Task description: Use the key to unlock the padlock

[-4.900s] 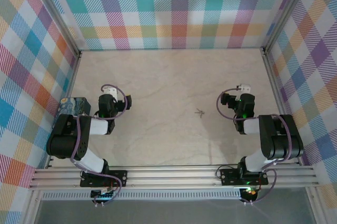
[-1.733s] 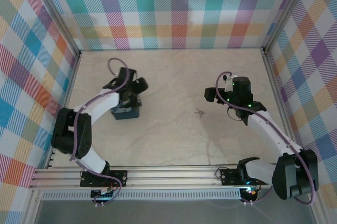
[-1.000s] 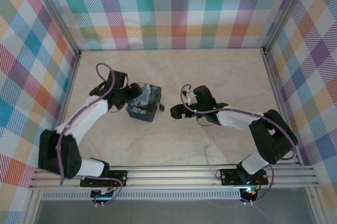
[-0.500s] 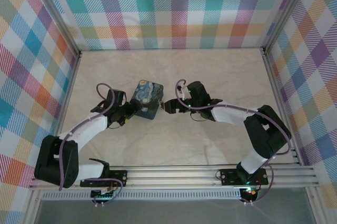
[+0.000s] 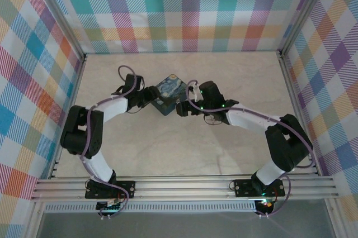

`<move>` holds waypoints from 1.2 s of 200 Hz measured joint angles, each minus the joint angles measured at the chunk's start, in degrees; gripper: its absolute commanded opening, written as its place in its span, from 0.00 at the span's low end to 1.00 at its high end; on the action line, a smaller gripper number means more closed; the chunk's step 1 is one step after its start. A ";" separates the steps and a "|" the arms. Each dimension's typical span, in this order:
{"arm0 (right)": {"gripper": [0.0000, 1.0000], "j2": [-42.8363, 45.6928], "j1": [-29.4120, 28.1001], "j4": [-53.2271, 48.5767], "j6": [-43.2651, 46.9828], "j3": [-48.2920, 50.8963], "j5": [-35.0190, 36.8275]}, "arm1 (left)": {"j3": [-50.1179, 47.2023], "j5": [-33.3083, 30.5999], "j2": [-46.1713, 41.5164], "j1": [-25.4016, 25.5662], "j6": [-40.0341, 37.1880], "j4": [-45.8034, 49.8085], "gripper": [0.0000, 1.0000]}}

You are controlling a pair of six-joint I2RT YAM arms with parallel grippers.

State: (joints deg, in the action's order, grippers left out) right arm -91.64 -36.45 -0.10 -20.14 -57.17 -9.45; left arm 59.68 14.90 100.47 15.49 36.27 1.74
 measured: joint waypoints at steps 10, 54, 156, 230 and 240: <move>0.94 -0.94 0.87 -0.17 0.07 -1.92 0.83 | 2.60 0.50 2.10 0.48 -2.45 0.55 0.59; 0.93 -7.72 9.51 -1.99 -0.33 -9.55 2.86 | 8.50 2.64 6.05 2.93 -9.62 3.63 0.61; 0.75 -18.16 11.04 -6.40 1.70 -16.39 -5.46 | 14.95 3.41 8.61 3.23 -13.81 12.20 0.68; 0.80 -12.35 7.43 -3.96 -3.65 -6.25 -7.45 | 18.25 1.70 9.75 3.23 -13.75 16.26 0.71; 0.82 -11.78 7.54 -4.42 -3.87 -6.25 -6.60 | 18.18 1.49 9.73 3.23 -13.60 16.28 0.72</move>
State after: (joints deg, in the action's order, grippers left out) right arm -103.42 -28.91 -4.51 -24.01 -63.42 -16.05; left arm 77.87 16.38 110.19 18.72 22.68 18.02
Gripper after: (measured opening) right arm 0.803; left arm 0.711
